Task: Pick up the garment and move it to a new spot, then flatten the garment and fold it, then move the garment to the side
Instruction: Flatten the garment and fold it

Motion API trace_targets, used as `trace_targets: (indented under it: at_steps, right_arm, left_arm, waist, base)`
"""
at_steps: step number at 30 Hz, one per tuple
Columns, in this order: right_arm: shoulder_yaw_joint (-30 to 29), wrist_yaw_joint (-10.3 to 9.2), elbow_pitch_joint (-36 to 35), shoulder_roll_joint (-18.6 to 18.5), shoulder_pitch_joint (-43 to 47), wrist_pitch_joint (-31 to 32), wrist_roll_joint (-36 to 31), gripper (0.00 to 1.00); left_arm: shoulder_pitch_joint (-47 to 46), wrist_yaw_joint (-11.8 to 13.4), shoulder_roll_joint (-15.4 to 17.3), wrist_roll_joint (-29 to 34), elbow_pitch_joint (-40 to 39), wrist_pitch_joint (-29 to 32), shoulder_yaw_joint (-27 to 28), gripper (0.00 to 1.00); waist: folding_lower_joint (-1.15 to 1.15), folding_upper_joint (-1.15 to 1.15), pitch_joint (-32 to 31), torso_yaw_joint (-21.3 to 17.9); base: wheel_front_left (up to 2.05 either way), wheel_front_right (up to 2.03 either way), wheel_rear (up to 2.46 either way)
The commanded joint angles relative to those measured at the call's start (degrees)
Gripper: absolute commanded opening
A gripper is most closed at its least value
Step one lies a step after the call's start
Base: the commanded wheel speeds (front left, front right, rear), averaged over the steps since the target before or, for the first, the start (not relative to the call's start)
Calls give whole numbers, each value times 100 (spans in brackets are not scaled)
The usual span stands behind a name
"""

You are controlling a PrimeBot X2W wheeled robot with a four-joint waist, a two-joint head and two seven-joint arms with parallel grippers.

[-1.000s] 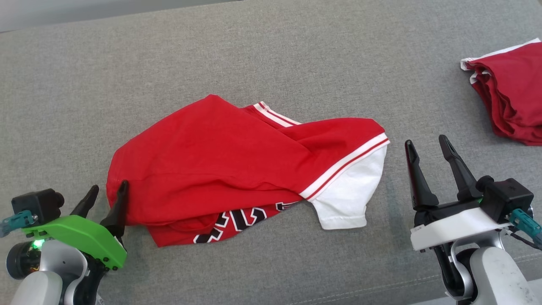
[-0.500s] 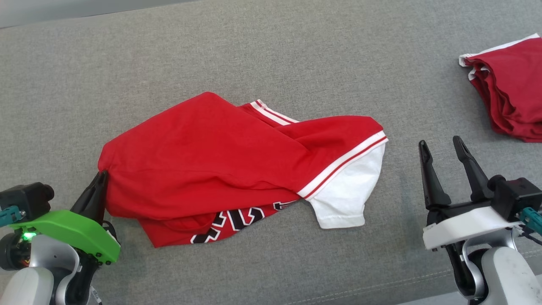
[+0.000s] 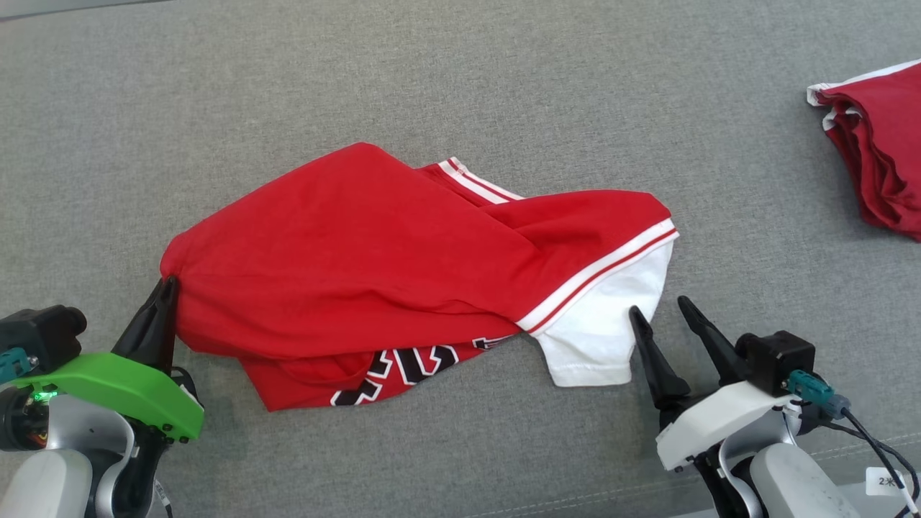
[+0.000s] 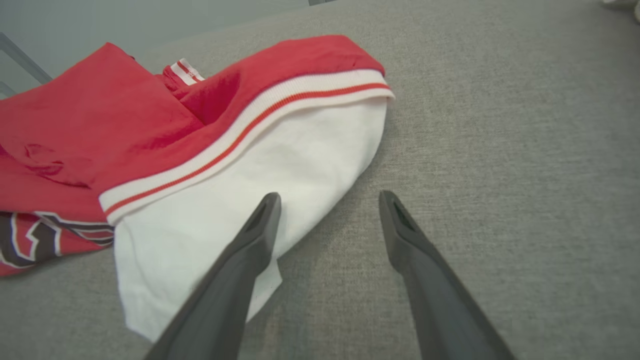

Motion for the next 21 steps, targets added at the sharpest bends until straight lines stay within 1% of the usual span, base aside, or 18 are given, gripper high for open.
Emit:
trace_targets:
  at_steps: [1, 5, 6, 7, 8, 11, 14, 18, 21]
  right_arm:
    - [69, -2, 94, -14, -98, -77, 69, 100]
    - [237, -2, 441, 23, -327, -162, 245, 100]
    - [266, -2, 530, 14, -374, -166, 282, 47]
    - [272, -2, 599, 15, -423, -197, 318, 25]
    - [279, -2, 656, 17, -469, -226, 349, 0]
    - [232, -2, 650, -45, -554, -328, 400, 0]
    - [119, -2, 437, -136, -624, -434, 338, 0]
    - [-112, -2, -139, -264, -700, -499, 225, 0]
    - [-282, -2, -703, -386, -833, -480, 93, 0]
  left_arm:
    - [-116, 32, 30, 12, -7, -40, 3, 0]
    - [-128, 41, 19, 39, -7, -83, -10, 0]
    - [-138, 40, 12, 48, -12, -104, -13, 0]
    - [-145, 38, 8, 59, -15, -140, -17, 0]
    - [-153, 30, 2, 67, -18, -169, -21, 0]
    - [-163, 4, -14, 124, -65, -328, -9, 0]
    - [-210, 45, -26, 222, -181, -538, 34, 0]
    - [-335, 106, 7, 407, -488, -820, 64, 0]
    - [-499, 171, 31, 629, -791, -1015, 71, 0]
  waist:
    - [0, 0, 33, 28]
    - [0, 0, 65, 43]
    - [0, 0, 65, 51]
    - [0, 0, 68, 59]
    - [0, 0, 70, 67]
    - [0, 0, 78, 84]
    - [0, 0, 67, 81]
    - [0, 0, 12, 56]
    - [0, 0, -55, 32]
  base:
    - [0, 0, 0]
    - [0, 0, 0]
    - [0, 0, 0]
    - [0, 0, 0]
    - [0, 0, 0]
    - [0, 0, 0]
    - [0, 0, 0]
    - [0, 0, 0]
    - [0, 0, 0]
